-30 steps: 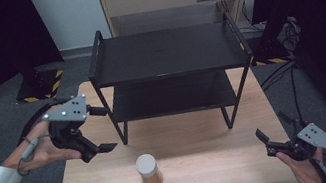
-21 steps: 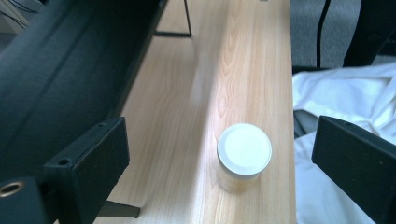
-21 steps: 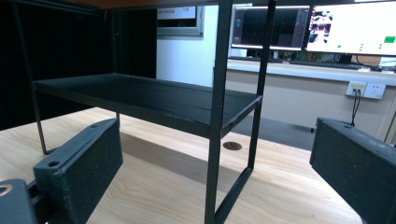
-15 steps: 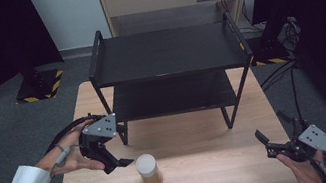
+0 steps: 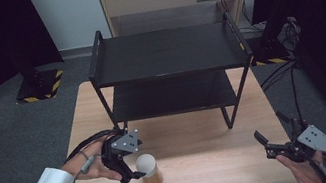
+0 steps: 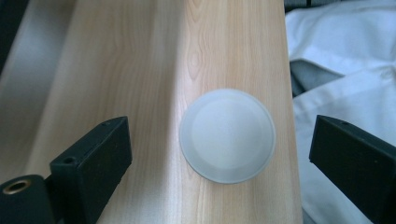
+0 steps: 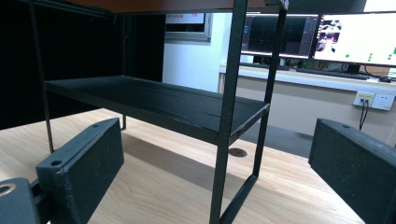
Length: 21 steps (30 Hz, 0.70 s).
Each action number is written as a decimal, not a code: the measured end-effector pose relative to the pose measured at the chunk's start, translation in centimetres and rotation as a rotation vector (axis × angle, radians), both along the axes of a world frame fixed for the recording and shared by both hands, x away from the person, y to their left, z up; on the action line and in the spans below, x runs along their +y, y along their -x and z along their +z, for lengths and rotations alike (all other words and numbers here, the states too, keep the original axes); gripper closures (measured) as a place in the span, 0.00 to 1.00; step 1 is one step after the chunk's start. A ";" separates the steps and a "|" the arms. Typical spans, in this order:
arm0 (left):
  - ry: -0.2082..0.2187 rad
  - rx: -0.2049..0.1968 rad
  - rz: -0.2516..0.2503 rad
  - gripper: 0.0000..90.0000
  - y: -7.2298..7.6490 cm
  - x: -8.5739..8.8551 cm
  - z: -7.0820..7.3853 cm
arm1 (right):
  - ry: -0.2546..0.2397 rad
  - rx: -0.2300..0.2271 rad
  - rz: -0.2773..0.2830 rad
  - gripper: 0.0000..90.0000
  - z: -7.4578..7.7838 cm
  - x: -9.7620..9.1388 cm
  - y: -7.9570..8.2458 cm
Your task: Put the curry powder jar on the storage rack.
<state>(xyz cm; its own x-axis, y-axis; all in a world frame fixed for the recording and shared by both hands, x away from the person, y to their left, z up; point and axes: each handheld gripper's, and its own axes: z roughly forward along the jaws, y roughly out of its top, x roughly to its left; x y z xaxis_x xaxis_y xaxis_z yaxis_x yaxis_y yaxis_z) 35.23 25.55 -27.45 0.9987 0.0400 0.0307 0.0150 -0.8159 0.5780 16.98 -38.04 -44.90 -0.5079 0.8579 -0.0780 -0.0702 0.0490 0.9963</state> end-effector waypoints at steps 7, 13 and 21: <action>-0.049 -0.009 -0.035 0.11 -0.1 -1.5 -1.9 | -0.001 0.000 -0.001 0.04 0.0 0.0 0.0; -0.069 -0.019 -0.065 0.24 -0.4 -2.2 -2.8 | -0.001 0.000 0.000 0.04 0.0 0.0 0.0; -0.076 -0.012 -0.075 0.35 -0.5 -2.4 -2.8 | 0.005 0.001 0.008 0.04 0.0 0.1 0.0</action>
<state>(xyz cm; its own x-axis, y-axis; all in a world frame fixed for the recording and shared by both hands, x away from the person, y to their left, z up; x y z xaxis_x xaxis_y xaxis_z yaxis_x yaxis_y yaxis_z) 35.77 23.17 -30.20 0.9984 -0.0377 0.0430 -0.0545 -0.8559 0.5142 17.00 -37.99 -44.86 -0.5148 0.8534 -0.0815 -0.0696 0.0531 0.9962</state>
